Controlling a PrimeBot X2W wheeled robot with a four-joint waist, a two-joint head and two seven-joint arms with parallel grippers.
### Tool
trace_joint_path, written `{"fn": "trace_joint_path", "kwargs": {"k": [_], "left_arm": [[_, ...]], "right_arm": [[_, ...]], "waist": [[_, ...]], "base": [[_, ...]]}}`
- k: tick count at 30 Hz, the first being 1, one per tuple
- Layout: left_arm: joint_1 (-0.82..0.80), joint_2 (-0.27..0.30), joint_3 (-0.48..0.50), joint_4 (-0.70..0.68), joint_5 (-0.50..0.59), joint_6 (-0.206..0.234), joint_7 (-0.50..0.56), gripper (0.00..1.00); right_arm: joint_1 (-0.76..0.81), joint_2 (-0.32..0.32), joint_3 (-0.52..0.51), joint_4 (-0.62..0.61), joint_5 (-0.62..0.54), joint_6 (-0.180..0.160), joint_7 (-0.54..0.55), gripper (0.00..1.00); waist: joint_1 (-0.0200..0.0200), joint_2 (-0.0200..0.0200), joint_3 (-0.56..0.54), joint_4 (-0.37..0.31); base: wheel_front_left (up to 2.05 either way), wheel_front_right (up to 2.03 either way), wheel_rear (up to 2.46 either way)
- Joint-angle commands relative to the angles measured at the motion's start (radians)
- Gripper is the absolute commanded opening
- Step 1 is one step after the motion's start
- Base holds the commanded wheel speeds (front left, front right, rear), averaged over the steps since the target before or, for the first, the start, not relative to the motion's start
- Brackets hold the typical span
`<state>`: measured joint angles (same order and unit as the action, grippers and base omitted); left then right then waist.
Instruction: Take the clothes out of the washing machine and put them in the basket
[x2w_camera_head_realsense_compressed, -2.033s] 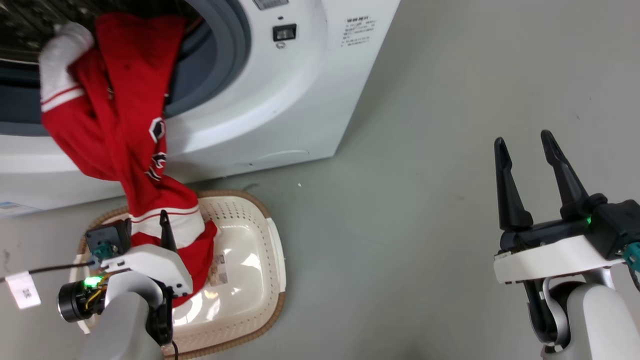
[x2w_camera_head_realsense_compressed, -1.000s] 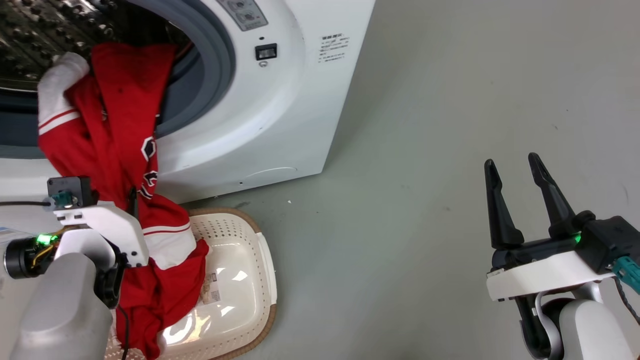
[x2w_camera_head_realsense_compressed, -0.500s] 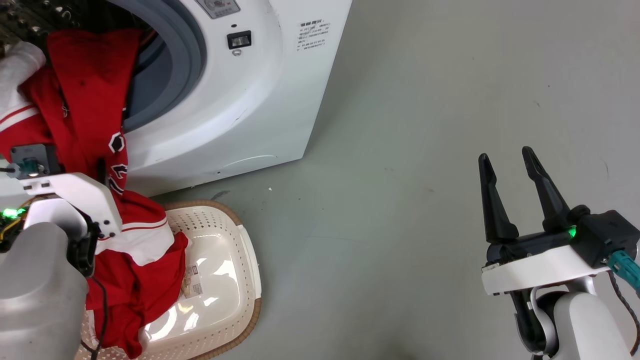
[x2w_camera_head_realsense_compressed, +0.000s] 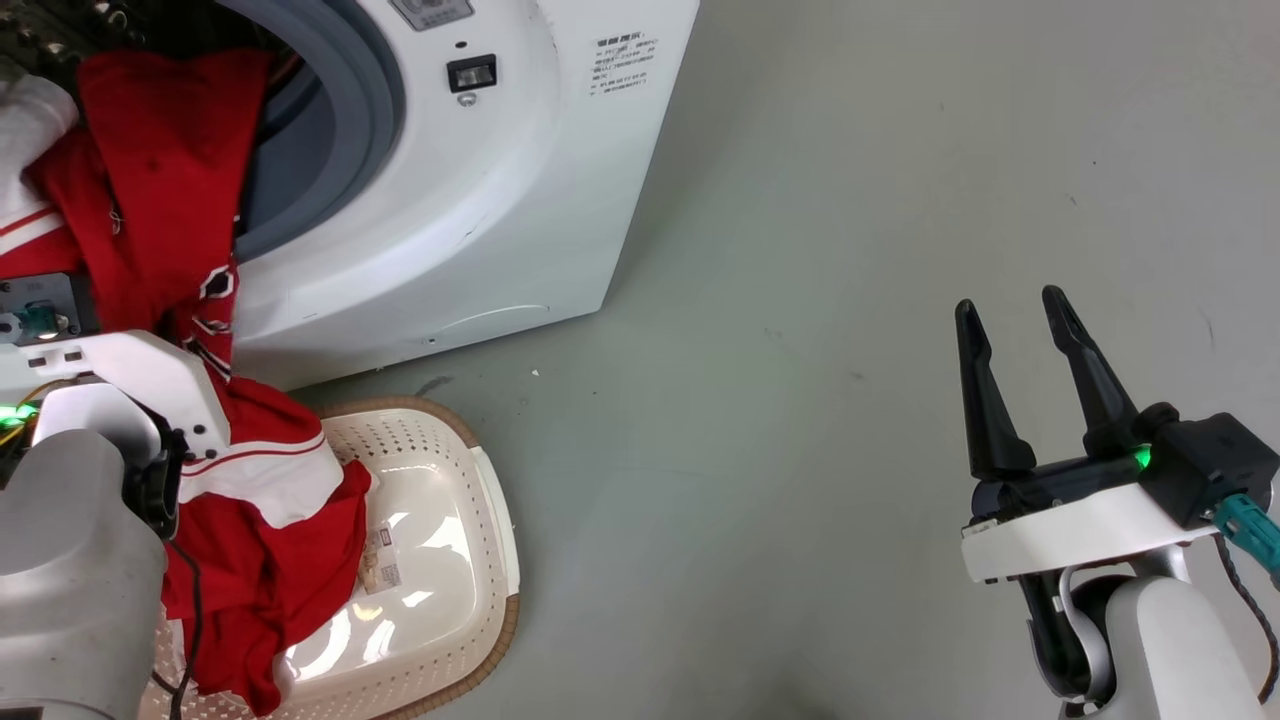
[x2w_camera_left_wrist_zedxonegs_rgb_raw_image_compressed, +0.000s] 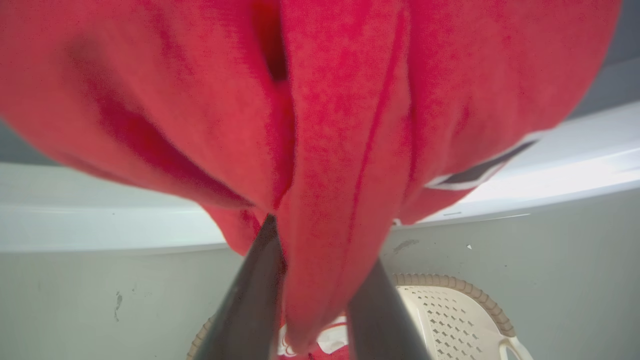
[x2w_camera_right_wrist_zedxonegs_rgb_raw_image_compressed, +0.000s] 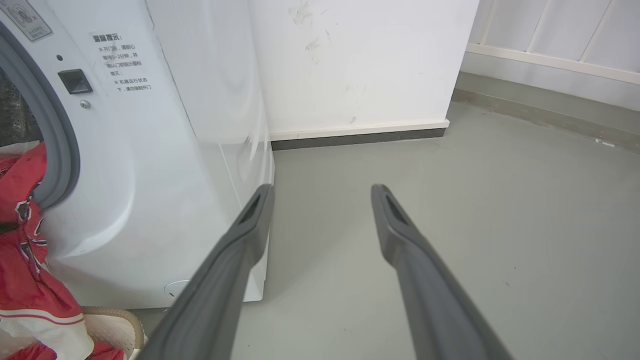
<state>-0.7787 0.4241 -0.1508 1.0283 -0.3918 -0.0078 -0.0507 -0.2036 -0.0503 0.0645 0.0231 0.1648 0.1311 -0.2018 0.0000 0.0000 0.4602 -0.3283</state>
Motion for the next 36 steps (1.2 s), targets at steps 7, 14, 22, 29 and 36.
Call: {"fn": "trace_joint_path", "kwargs": {"k": [7, 14, 22, 29, 36], "left_arm": [[0.024, -0.020, -0.004, 0.017, -0.008, 0.000, -0.093, 0.00], [0.086, -0.049, -0.007, -0.015, -0.005, 0.020, -0.190, 0.00], [0.176, -0.062, 0.000, -0.187, 0.010, 0.050, -0.215, 0.00], [0.300, -0.070, 0.002, -0.423, 0.024, 0.101, -0.216, 0.00], [0.491, -0.083, -0.021, -0.680, 0.035, 0.170, -0.161, 0.00]], "right_arm": [[0.008, 0.000, -0.014, 0.003, -0.007, -0.001, 0.003, 1.00], [0.039, 0.000, -0.025, -0.013, -0.026, -0.001, 0.024, 1.00], [0.076, 0.000, -0.031, -0.045, -0.030, -0.001, 0.051, 1.00], [0.109, 0.000, -0.038, -0.077, -0.046, -0.001, 0.077, 1.00], [0.132, 0.000, -0.039, -0.102, -0.072, -0.001, 0.101, 1.00]], "waist": [[0.0000, 0.0000, -0.053, 0.023], [0.0000, 0.0000, -0.126, 0.060], [0.0000, 0.0000, -0.196, 0.103], [0.0000, 0.0000, -0.236, 0.138], [0.0000, 0.0000, -0.268, 0.170]], "base": [[0.00, 0.00, 0.00], [0.00, 0.00, 0.00], [0.00, 0.00, 0.00], [0.00, 0.00, 0.00], [0.00, 0.00, 0.00]]}}
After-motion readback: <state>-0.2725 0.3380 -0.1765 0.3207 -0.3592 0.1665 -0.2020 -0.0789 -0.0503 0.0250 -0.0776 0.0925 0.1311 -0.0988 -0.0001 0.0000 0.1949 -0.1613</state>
